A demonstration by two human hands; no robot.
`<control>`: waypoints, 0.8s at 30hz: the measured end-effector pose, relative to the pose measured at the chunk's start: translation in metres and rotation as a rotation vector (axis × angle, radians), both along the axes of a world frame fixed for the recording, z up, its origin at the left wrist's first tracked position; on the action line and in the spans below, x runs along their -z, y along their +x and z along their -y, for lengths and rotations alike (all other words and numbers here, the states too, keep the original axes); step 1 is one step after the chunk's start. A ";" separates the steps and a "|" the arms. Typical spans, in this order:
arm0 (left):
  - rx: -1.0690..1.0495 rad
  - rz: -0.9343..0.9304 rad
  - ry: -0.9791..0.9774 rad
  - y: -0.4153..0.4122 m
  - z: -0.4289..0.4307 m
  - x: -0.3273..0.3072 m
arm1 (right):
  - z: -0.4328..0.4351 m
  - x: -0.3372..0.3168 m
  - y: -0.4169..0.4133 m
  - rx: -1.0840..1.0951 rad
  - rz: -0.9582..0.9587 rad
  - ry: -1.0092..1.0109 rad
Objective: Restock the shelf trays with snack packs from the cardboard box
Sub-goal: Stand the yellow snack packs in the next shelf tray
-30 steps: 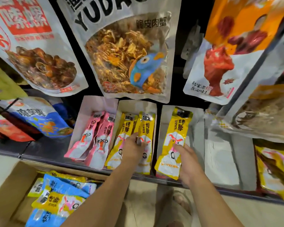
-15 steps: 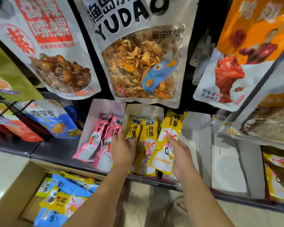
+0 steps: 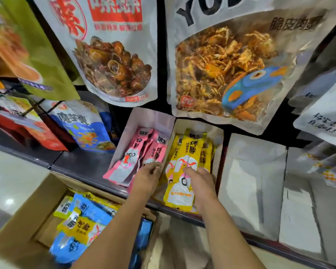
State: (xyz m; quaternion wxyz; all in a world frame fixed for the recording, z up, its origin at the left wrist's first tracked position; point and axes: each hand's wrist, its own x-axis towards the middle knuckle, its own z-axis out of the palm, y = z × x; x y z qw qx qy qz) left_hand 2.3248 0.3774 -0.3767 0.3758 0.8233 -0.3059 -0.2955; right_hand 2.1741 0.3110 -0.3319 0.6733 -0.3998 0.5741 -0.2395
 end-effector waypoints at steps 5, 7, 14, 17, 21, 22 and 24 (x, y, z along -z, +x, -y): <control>0.016 -0.071 0.027 0.010 0.002 0.014 | 0.003 0.012 0.029 -0.121 -0.178 -0.096; 0.017 -0.098 0.011 0.012 0.002 0.015 | 0.006 0.017 0.034 -0.158 -0.246 -0.151; -0.007 -0.145 0.002 0.010 -0.004 0.009 | 0.012 0.030 0.041 -0.279 -0.429 -0.233; -0.005 -0.149 -0.004 0.007 -0.011 -0.003 | 0.009 0.018 0.039 -0.310 -0.479 -0.224; -0.015 -0.091 0.018 0.007 -0.028 -0.024 | 0.002 -0.004 0.039 -0.374 -0.552 -0.260; -0.022 -0.073 0.016 0.008 -0.034 -0.030 | 0.000 -0.008 0.038 -0.386 -0.572 -0.274; -0.037 -0.081 0.006 0.009 -0.047 -0.043 | -0.006 -0.019 0.036 -0.427 -0.624 -0.341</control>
